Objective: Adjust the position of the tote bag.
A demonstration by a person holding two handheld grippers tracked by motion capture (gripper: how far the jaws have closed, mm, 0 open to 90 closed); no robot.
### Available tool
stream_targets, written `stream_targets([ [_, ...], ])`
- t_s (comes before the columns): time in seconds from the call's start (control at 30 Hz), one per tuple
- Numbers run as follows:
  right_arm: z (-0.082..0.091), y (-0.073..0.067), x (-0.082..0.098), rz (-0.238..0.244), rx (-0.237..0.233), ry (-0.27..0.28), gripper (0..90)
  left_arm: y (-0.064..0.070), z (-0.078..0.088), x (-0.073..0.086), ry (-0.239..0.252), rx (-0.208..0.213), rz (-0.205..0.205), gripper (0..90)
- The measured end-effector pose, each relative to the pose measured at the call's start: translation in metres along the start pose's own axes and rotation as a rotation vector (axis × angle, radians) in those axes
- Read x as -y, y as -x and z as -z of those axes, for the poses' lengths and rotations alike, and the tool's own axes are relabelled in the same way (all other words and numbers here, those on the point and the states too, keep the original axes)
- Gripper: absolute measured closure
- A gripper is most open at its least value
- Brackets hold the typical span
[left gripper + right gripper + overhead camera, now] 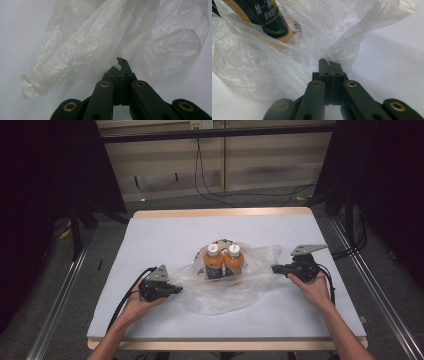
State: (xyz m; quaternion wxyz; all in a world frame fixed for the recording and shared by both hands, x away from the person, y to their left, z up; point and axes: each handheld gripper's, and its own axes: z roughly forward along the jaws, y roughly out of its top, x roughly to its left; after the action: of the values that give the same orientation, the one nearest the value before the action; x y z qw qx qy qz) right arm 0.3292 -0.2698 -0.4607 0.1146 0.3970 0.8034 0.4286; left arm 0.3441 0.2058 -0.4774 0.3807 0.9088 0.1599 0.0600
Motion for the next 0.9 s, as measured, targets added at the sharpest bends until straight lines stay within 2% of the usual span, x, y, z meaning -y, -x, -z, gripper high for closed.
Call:
stream_targets([
  [0.13, -0.003, 0.001, 0.003, 0.007, 0.009, -0.025, 90.0, 0.003, -0.001, 0.002, -0.006, -0.007, 0.002, 90.0],
  [0.17, -0.004, 0.001, 0.004, 0.001, 0.012, -0.032, 90.0, 0.003, 0.000, 0.002, -0.010, 0.004, 0.008, 90.0],
  [0.23, -0.005, 0.001, 0.007, 0.000, 0.015, -0.045, 90.0, 0.003, 0.000, 0.004, 0.002, 0.006, 0.023, 90.0],
  [0.33, -0.008, 0.002, 0.009, 0.000, 0.022, -0.069, 90.0, 0.004, 0.001, 0.004, 0.002, 0.012, 0.020, 90.0],
  [0.43, -0.013, 0.001, 0.013, 0.007, 0.031, -0.105, 90.0, 0.004, -0.001, 0.005, 0.025, 0.018, 0.041, 90.0],
  [0.47, -0.015, 0.000, 0.013, 0.013, 0.033, -0.116, 90.0, 0.004, 0.000, 0.004, 0.013, 0.016, 0.037, 90.0],
  [0.57, -0.013, 0.001, 0.013, 0.005, 0.037, -0.093, 90.0, 0.004, 0.003, 0.002, 0.038, 0.013, 0.043, 86.7],
  [0.63, -0.008, 0.002, 0.012, -0.008, 0.027, -0.061, 87.8, 0.004, 0.007, 0.000, 0.057, 0.004, 0.053, 80.0],
  [0.73, -0.001, 0.001, 0.008, -0.012, 0.029, -0.009, 77.2, 0.006, 0.015, -0.002, 0.087, -0.005, 0.063, 71.9],
  [0.8, 0.001, -0.001, 0.006, -0.009, 0.025, 0.008, 76.4, 0.011, 0.022, -0.001, 0.115, -0.011, 0.068, 68.2],
  [0.9, 0.006, -0.004, 0.001, -0.010, 0.015, 0.044, 67.2, 0.019, 0.035, 0.000, 0.148, -0.019, 0.063, 61.2],
])
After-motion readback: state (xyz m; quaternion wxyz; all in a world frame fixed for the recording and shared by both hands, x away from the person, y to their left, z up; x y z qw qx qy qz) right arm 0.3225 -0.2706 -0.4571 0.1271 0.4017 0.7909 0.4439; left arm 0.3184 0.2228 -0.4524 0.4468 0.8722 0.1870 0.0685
